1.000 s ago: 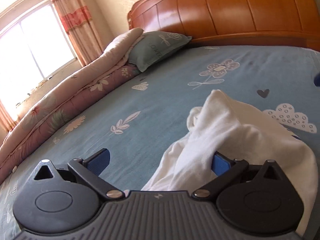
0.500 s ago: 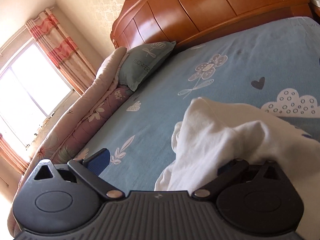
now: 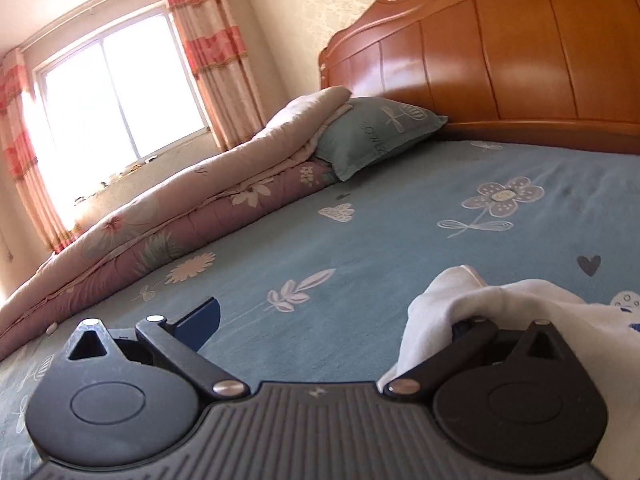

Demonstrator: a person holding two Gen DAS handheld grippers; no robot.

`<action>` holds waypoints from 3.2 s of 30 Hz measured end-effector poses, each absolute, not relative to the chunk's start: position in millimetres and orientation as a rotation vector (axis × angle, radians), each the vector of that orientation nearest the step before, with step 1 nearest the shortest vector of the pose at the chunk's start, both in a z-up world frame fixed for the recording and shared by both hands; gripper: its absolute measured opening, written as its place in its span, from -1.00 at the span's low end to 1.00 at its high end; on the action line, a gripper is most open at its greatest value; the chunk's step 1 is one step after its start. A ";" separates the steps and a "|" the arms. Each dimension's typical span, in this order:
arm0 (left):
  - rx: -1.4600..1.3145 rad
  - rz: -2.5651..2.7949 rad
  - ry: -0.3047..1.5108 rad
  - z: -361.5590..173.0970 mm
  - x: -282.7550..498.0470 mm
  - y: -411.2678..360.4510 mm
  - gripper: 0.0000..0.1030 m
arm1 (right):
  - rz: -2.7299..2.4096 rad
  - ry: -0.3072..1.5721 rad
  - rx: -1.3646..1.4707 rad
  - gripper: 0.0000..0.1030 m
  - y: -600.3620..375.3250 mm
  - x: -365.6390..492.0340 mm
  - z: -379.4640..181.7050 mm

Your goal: Fold clothes

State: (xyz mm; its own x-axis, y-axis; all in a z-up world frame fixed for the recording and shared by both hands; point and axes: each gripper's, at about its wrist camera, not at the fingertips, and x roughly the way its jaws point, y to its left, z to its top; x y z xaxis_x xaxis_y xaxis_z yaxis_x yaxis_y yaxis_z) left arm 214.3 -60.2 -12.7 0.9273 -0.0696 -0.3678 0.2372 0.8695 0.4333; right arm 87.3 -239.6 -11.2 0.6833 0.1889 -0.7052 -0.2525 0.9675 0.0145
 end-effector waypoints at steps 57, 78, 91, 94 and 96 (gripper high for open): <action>0.295 0.285 0.507 -33.9 226.0 120.7 1.00 | -0.041 0.678 0.013 1.00 -274.1 323.6 -10.5; 0.274 0.238 0.635 -43.0 339.4 113.4 1.00 | -0.131 0.832 0.023 1.00 -337.5 400.0 -32.7; 0.390 0.082 0.716 -59.9 299.6 80.3 0.99 | 0.042 0.912 0.068 1.00 -314.7 346.4 -37.9; 0.366 0.046 0.732 -57.4 268.8 77.2 0.99 | 0.112 0.924 0.146 1.00 -307.2 313.2 -38.7; 0.334 0.003 0.736 -52.3 244.9 74.1 0.99 | 0.177 0.929 0.233 1.00 -303.0 288.8 -40.6</action>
State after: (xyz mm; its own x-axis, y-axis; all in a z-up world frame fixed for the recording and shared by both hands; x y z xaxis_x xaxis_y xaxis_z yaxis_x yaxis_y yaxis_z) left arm 244.9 74.1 -52.3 0.7438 0.1194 -0.6576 0.1133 0.9472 0.3001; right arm 288.8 -303.0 -40.6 0.5874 0.2499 -0.7698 -0.0500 0.9605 0.2736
